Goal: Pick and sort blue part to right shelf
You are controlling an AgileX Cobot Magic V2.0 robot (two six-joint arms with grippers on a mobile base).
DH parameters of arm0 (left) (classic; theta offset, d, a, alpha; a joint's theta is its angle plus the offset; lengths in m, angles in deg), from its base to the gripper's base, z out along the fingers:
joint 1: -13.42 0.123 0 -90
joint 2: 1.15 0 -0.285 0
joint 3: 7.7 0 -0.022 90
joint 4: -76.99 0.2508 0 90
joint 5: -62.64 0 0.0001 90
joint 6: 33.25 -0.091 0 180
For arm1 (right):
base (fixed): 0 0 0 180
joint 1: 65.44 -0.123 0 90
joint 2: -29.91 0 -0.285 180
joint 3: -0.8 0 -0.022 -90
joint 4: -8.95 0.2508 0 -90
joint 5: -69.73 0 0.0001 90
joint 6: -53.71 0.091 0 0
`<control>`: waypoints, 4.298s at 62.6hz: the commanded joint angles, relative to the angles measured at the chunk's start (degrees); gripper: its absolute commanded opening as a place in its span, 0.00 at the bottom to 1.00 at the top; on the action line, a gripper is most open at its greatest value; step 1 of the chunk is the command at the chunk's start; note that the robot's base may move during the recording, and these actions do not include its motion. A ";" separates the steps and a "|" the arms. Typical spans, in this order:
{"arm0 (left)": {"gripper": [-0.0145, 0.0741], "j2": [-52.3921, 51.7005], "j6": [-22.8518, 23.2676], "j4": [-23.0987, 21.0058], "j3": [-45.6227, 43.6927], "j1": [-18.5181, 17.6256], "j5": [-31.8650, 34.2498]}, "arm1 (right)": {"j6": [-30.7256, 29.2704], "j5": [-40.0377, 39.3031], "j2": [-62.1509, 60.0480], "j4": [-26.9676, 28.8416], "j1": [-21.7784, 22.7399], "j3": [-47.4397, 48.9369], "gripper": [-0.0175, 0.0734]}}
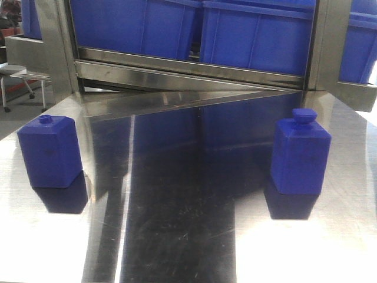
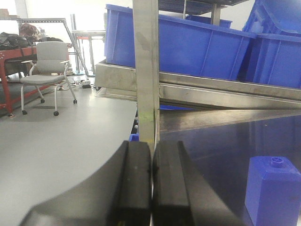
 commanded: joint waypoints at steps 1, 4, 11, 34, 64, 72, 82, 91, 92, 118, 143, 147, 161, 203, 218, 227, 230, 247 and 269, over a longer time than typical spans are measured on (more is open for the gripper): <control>0.30 -1.39 0.47 -0.37 1.28 -0.36 4.78 | -0.05 -5.17 -1.24 0.04 0.26 1.31 0.26; 0.30 -1.39 0.47 -0.37 1.28 -0.36 4.78 | -0.05 -5.17 -1.24 0.04 0.26 1.31 0.26; 0.30 -1.39 0.47 -0.37 1.28 -0.36 4.78 | -0.05 -5.17 -1.24 0.04 0.26 1.31 0.26; 0.30 -1.39 0.47 -0.37 1.28 -0.36 4.78 | -0.11 -4.05 -1.18 -0.02 0.26 1.38 0.26; 0.30 -1.39 0.47 -0.37 1.28 -0.36 4.78 | -0.11 13.69 10.55 0.02 0.26 16.62 0.26; 0.30 -1.39 0.47 -0.37 1.28 -0.36 4.78 | -0.05 14.52 18.35 0.09 0.05 20.03 0.26; 0.30 -1.39 0.47 -0.37 1.28 -0.36 4.78 | 5.60 15.44 27.51 -2.23 -2.89 23.53 0.26; 0.30 -1.39 0.47 -0.37 1.28 -0.36 4.78 | 12.65 16.79 36.35 -6.43 -8.78 27.48 0.27; 0.30 -1.39 0.47 -0.37 1.28 -0.36 4.78 | 13.25 17.02 37.30 -6.70 -9.31 27.92 0.27; 0.30 -1.39 0.47 -0.37 1.28 -0.36 4.78 | 22.85 36.85 62.94 -9.95 -18.09 47.08 0.83; 0.30 -1.39 0.47 -0.37 1.28 -0.36 4.78 | 29.93 60.08 82.59 -5.78 -27.62 74.50 0.87; 0.30 -1.39 0.47 -0.37 1.28 -0.36 4.78 | 29.98 60.83 84.66 -4.31 -28.15 77.30 0.87; 0.30 -1.39 0.47 -0.37 1.28 -0.36 4.78 | 31.33 62.58 90.23 -3.96 -29.89 80.28 0.87; 0.30 -1.39 0.47 -0.37 1.28 -0.36 4.78 | 31.07 54.47 94.20 -3.09 -30.03 73.23 0.87; 0.30 -1.39 0.47 -0.37 1.28 -0.36 4.78 | 30.36 54.36 95.16 -3.28 -30.53 73.23 0.87; 0.30 -1.39 0.47 -0.37 1.28 -0.36 4.78 | 30.36 54.36 95.16 -3.28 -30.53 73.23 0.87; 0.30 -1.39 0.47 -0.37 1.28 -0.36 4.78 | 30.36 54.29 95.16 -3.28 -30.53 73.23 0.87; 0.30 -1.39 0.47 -0.37 1.28 -0.36 4.78 | 30.36 54.04 95.16 -3.28 -30.53 73.12 0.72; 0.30 -1.39 0.47 -0.37 1.28 -0.36 4.78 | 30.36 52.72 92.15 -4.08 -29.79 73.12 0.66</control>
